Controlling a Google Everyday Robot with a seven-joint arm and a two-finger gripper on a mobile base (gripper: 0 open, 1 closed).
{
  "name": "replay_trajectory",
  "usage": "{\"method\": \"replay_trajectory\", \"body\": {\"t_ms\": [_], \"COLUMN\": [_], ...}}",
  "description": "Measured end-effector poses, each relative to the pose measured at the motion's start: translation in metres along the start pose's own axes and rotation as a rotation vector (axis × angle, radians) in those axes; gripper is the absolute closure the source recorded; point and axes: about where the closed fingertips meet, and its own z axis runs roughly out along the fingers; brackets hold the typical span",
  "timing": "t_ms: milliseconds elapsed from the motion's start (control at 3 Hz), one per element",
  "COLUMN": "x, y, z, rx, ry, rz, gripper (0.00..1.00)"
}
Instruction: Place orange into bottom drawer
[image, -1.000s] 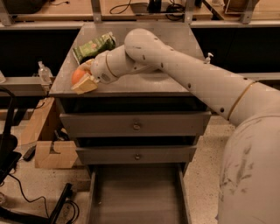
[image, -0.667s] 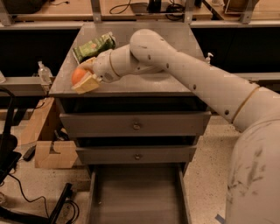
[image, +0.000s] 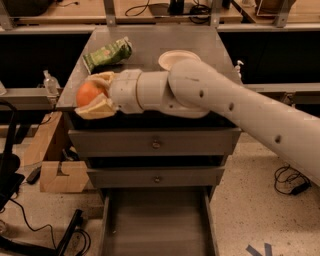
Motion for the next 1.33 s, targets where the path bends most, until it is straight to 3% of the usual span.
{"method": "replay_trajectory", "body": {"t_ms": [333,667,1333], "x": [0.02,0.071,0.089], "y": [0.035,0.082,0.095], "z": [-0.02,-0.019,-0.005], "rx": [0.093,0.11,0.094], "ry": [0.042,0.115,0.114], "rz": [0.089,0.204,0.21], "gripper": [1.0,1.0,1.0]}}
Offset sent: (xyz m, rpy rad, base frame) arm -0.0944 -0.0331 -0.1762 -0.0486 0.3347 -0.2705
